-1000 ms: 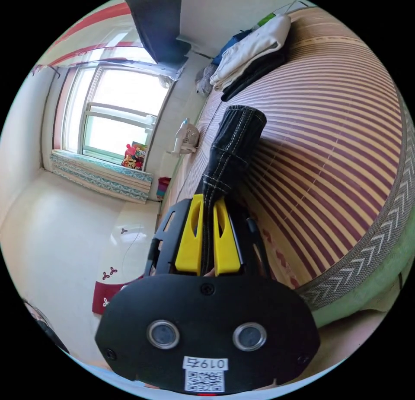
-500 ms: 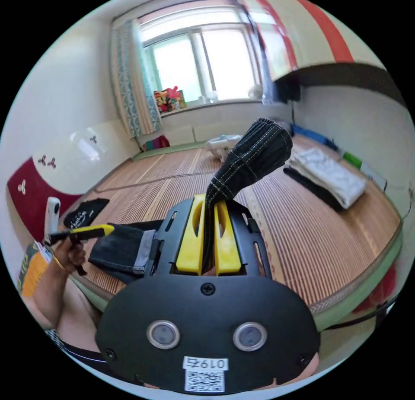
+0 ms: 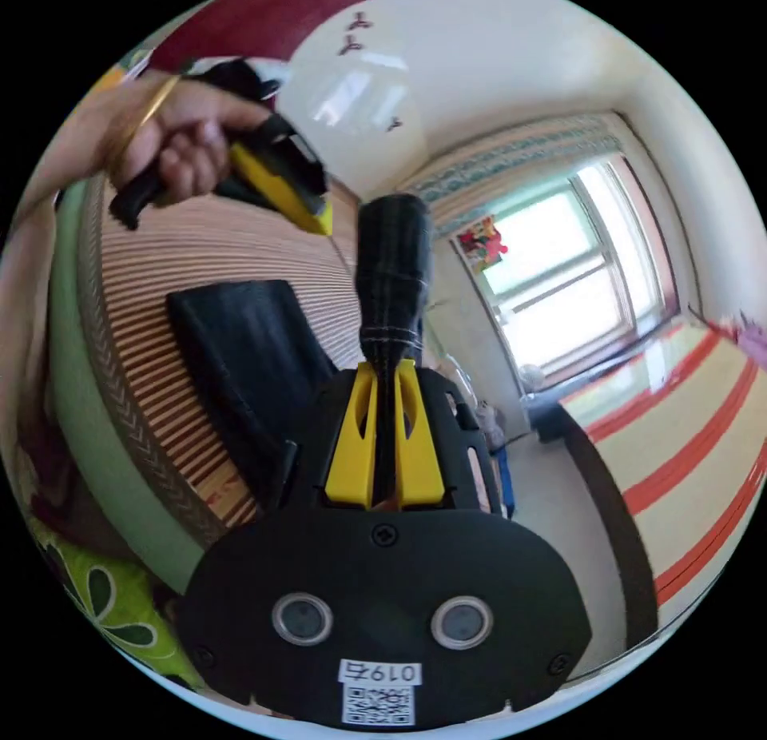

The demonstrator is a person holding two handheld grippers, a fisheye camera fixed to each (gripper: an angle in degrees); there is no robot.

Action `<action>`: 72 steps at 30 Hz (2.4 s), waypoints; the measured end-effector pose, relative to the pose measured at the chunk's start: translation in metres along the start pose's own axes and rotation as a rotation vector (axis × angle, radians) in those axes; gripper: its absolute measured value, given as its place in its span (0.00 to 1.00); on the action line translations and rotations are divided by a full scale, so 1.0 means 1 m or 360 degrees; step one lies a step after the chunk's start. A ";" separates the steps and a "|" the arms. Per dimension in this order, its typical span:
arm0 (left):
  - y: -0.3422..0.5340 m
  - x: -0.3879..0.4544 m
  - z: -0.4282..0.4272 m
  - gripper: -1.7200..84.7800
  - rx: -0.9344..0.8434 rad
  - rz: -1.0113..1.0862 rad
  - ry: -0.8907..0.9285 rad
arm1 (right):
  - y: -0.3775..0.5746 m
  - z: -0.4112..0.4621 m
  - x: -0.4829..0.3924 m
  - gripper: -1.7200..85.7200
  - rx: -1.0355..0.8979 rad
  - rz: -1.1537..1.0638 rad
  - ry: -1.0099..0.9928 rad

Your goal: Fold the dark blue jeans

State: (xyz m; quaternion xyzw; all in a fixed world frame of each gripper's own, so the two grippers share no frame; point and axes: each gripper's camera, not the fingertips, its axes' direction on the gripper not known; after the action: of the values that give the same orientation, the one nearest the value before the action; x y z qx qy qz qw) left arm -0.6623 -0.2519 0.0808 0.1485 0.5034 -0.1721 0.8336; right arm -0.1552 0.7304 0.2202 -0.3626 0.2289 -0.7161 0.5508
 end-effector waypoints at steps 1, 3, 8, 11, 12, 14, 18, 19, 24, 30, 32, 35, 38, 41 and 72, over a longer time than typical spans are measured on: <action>0.003 -0.011 -0.007 0.03 0.0019 -0.0076 -0.0079 | -0.019 0.004 -0.032 0.03 -0.0035 -0.0122 -0.0009; 0.010 -0.024 -0.018 0.03 0.0047 -0.0164 -0.0155 | -0.038 0.012 -0.073 0.03 -0.0102 -0.0267 -0.0013; 0.032 -0.026 -0.025 0.03 -0.0050 -0.0126 -0.0104 | -0.070 0.009 -0.118 0.03 -0.0089 -0.0374 0.0061; 0.050 -0.005 -0.015 0.03 -0.0118 0.0038 -0.0117 | -0.089 0.008 -0.131 0.03 -0.0085 -0.0414 0.0092; 0.055 0.000 -0.012 0.03 -0.0124 0.0079 -0.0115 | -0.092 0.008 -0.134 0.03 -0.0083 -0.0419 0.0094; 0.072 0.021 0.007 0.03 -0.0209 0.0208 -0.0171 | -0.100 0.007 -0.150 0.04 -0.0076 -0.0448 0.0127; 0.100 0.048 0.052 0.03 -0.0366 0.0392 -0.0433 | -0.106 0.007 -0.177 0.04 -0.0053 -0.0479 0.0244; 0.110 0.058 0.064 0.03 -0.0402 0.0454 -0.0547 | -0.107 0.008 -0.184 0.04 -0.0043 -0.0476 0.0282; 0.158 0.113 0.087 0.03 -0.0444 0.0820 -0.0800 | -0.116 0.010 -0.185 0.05 -0.0038 -0.0406 0.0223; 0.266 0.188 0.113 0.06 -0.0472 0.1622 -0.1288 | -0.133 0.015 -0.145 0.05 -0.0079 -0.0171 -0.0115; 0.300 0.199 0.128 0.07 -0.0459 0.1755 -0.1372 | -0.135 0.019 -0.133 0.05 -0.0092 -0.0125 -0.0223; 0.334 0.214 0.143 0.08 -0.0459 0.1910 -0.1453 | -0.135 0.023 -0.125 0.06 -0.0092 -0.0094 -0.0283; 0.360 0.225 0.150 0.10 -0.0533 0.1982 -0.1433 | -0.133 0.027 -0.119 0.06 -0.0092 -0.0068 -0.0344; 0.386 0.230 0.161 0.15 -0.0631 0.2059 -0.1524 | -0.131 0.029 -0.117 0.06 -0.0089 -0.0074 -0.0364; 0.431 0.253 0.187 0.04 -0.0794 0.2160 -0.1657 | 0.093 0.041 -0.124 0.12 -0.0526 -0.0224 0.0307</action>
State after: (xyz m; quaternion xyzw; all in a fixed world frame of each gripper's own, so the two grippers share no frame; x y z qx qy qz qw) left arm -0.2172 0.0213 -0.0290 0.1319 -0.1126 0.4276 0.8872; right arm -0.0496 0.8249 0.1453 -0.3928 0.3691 -0.7369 0.4078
